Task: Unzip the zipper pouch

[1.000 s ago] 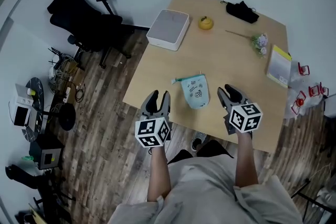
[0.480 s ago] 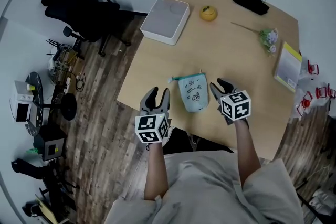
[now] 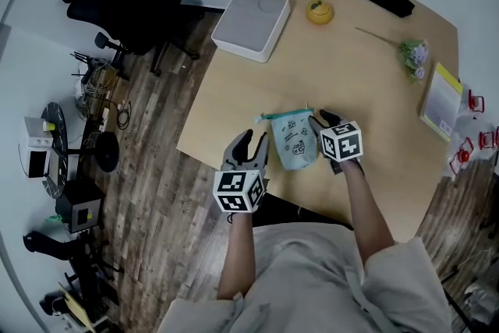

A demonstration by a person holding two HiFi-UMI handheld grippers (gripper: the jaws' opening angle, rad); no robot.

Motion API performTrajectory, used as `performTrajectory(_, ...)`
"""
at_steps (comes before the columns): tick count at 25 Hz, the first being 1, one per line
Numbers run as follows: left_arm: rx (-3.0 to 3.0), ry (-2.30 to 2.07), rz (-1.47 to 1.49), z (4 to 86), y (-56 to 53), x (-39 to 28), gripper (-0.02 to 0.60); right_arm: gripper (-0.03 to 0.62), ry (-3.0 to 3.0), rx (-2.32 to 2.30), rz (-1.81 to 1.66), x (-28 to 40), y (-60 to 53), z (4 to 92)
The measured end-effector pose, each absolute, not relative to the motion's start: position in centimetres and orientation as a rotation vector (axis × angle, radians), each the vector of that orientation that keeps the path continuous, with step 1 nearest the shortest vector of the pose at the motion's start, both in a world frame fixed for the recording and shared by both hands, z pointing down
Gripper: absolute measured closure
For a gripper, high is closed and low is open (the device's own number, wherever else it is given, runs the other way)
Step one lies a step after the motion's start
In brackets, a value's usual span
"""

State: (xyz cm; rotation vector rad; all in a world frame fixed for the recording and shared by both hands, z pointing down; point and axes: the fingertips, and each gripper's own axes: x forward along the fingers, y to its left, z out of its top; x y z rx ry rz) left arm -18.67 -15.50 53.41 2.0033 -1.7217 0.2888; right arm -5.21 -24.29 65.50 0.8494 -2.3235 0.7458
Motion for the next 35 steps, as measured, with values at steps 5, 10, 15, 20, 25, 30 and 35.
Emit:
performTrajectory(5, 1.998, -1.667, 0.311, 55.5, -16.6, -18.2, 0.417, 0.407, -2.288, 0.867, 0.779, -6.1, -25.4, 67.8)
performTrajectory(10, 2.004, -1.620, 0.330, 56.8, -18.3, -18.2, 0.417, 0.378, -2.237, 0.809, 0.658, -7.2, -25.0, 69.4)
performTrajectory(15, 2.049, -1.551, 0.378, 57.7, -20.2, -17.5, 0.417, 0.375, -2.184, 0.817, 0.507, -7.6, -24.2, 70.9)
performTrajectory(20, 2.107, -1.466, 0.439, 58.9, -22.4, -16.1, 0.417, 0.375, -2.178, 0.819, 0.448, -7.5, -24.4, 71.0)
performTrajectory(25, 2.163, -1.368, 0.523, 60.2, -23.8, -14.8, 0.417, 0.354, -2.218, 0.723, 0.342, -8.1, -25.0, 70.8)
performTrajectory(30, 2.199, -1.293, 0.582, 61.6, -24.6, -13.9, 0.417, 0.402, -2.252, 0.616, 0.313, -8.9, -24.4, 70.8)
performTrajectory(35, 2.211, -1.251, 0.618, 62.6, -25.4, -13.1, 0.417, 0.497, -2.281, 0.643, 0.325, -8.5, -24.4, 70.7)
